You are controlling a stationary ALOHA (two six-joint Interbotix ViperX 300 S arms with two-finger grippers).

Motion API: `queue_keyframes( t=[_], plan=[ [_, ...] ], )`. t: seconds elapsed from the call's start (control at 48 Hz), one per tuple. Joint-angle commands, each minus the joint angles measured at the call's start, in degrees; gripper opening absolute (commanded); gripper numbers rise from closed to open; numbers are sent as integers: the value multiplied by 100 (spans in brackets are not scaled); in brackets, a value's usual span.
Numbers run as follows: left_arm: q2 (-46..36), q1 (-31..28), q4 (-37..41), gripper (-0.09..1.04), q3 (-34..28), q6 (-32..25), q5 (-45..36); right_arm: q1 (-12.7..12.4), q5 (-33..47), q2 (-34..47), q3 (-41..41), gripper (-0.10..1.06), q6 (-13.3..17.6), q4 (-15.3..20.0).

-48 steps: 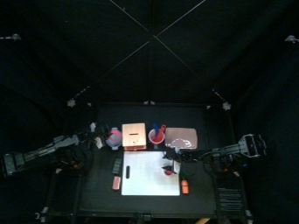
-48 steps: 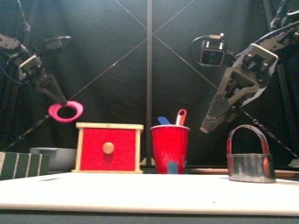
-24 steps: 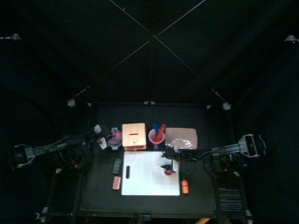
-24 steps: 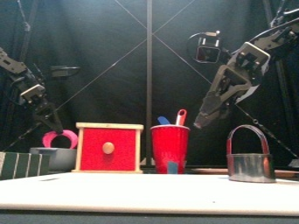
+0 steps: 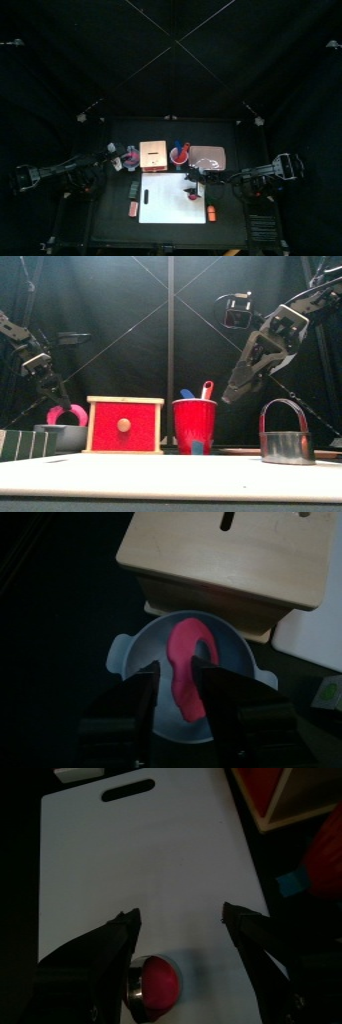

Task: Get the cutter from the drawer then cut the dough then place the extra dough in the bowl
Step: Place the extra dough in the bowl

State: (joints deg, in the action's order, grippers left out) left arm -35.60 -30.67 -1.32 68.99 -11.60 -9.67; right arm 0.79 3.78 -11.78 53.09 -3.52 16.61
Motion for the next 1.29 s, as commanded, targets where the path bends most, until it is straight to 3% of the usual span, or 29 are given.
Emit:
queue_keyframes(
  t=[0.021, 0.375, 0.542, 0.792, 1.042, 1.292],
  plan=[
    [0, -9, -53, 92, -105, 0, 70, -9, 26, -35, -141, 96, -9, 0],
    [-105, 141, -325, 94, -105, 9, 571, -44, 26, 44, -246, 96, -26, -114],
    [-387, 264, -439, 94, -79, 0, 1107, -88, 0, -88, -264, 96, -18, -501],
    [-800, 888, -457, 94, 202, -18, 2092, -158, 396, -404, -334, 96, -79, -765],
    [-835, 1846, -475, 93, 519, 0, 3568, -255, 1081, -554, -272, 96, -26, -1116],
    [-835, 2136, -466, 93, 536, -9, 3946, -466, 1362, -545, -141, 96, -35, -1116]
  ],
)
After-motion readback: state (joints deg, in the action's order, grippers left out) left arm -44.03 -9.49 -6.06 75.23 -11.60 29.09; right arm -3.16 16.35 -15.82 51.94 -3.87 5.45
